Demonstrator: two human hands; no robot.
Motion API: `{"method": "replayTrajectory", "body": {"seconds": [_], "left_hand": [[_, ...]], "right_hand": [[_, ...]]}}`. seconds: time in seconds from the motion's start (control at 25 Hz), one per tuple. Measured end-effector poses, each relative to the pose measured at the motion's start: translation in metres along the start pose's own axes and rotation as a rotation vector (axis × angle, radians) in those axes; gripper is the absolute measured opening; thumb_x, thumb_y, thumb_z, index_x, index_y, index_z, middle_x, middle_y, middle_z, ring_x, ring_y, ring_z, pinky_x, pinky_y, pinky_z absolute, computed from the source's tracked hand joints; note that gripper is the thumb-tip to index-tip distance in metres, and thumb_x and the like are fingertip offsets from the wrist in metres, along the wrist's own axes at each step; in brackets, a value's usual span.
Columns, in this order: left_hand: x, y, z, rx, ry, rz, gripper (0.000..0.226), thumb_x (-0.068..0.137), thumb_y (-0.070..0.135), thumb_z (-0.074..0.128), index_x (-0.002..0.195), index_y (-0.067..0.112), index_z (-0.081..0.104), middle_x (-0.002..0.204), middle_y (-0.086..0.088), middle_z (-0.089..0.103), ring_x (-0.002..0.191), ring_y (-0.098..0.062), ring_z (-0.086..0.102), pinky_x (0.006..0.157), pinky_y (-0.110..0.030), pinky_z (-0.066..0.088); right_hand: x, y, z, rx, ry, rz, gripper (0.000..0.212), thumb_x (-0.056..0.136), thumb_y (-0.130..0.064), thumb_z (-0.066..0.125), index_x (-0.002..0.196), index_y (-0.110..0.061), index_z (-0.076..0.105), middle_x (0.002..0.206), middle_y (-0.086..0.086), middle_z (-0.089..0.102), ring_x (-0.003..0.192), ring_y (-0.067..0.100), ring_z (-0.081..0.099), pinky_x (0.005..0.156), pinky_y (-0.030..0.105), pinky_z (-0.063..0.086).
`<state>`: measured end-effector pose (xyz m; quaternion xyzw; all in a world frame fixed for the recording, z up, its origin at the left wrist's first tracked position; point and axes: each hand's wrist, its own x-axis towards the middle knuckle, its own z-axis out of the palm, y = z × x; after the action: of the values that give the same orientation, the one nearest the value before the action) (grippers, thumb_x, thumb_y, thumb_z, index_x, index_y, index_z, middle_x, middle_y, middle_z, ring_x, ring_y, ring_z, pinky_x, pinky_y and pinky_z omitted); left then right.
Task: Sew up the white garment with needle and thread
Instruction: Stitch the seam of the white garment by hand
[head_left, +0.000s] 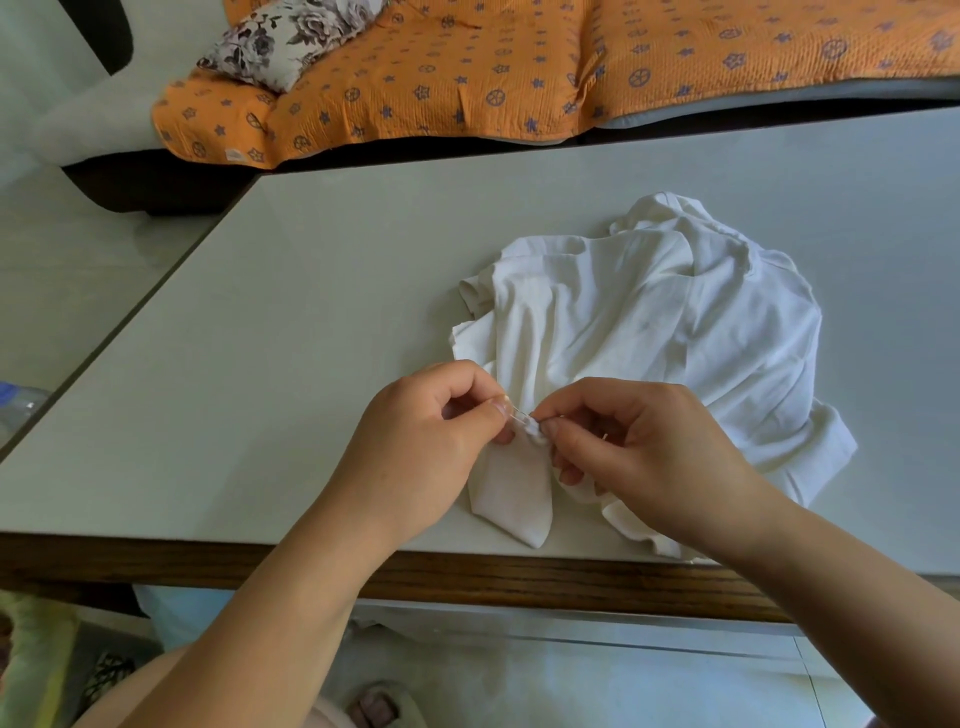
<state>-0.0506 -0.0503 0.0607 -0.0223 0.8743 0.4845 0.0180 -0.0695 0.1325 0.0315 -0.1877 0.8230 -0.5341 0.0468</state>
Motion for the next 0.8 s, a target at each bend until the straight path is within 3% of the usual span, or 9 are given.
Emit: {"method": "replayTrajectory", "body": {"seconds": [0.16,0.28,0.72,0.8], "left_hand": [[-0.0018,0.0000,0.0038,0.115,0.108,0.105,0.020,0.089,0.015,0.062,0.071,0.023,0.066,0.082,0.009,0.070,0.079,-0.005,0.063,0.065,-0.010,0.043],[-0.0002,-0.0007,0.0052,0.153,0.134,0.151,0.020,0.089,0.014,0.063,0.071,0.023,0.065,0.083,0.010,0.068,0.080,-0.006,0.063,0.065,-0.009,0.042],[0.0001,-0.0022,0.0059,0.260,0.154,0.264,0.018,0.090,0.015,0.061,0.074,0.021,0.064,0.084,0.011,0.060,0.084,-0.004,0.059,0.067,-0.010,0.043],[-0.0002,-0.0025,0.0057,0.257,0.151,0.261,0.018,0.090,0.015,0.061,0.074,0.021,0.064,0.084,0.011,0.060,0.084,-0.005,0.059,0.067,-0.011,0.043]], "right_hand": [[-0.0010,-0.0018,0.0022,-0.015,0.003,0.006,0.014,0.090,-0.021,0.061,0.086,-0.031,0.070,0.064,-0.009,0.069,0.061,0.010,0.067,0.065,0.035,0.058],[-0.0007,-0.0031,-0.0002,-0.023,-0.002,0.003,0.014,0.090,-0.022,0.060,0.086,-0.032,0.069,0.065,-0.008,0.069,0.062,0.010,0.067,0.066,0.038,0.058],[0.0008,-0.0028,-0.0027,-0.052,-0.010,0.008,0.020,0.091,-0.017,0.061,0.086,-0.034,0.069,0.064,-0.009,0.069,0.061,0.007,0.067,0.061,0.022,0.053],[0.0005,-0.0029,-0.0026,-0.053,-0.010,0.010,0.018,0.091,-0.017,0.061,0.086,-0.032,0.070,0.064,-0.008,0.069,0.061,0.007,0.068,0.062,0.025,0.055]]}}
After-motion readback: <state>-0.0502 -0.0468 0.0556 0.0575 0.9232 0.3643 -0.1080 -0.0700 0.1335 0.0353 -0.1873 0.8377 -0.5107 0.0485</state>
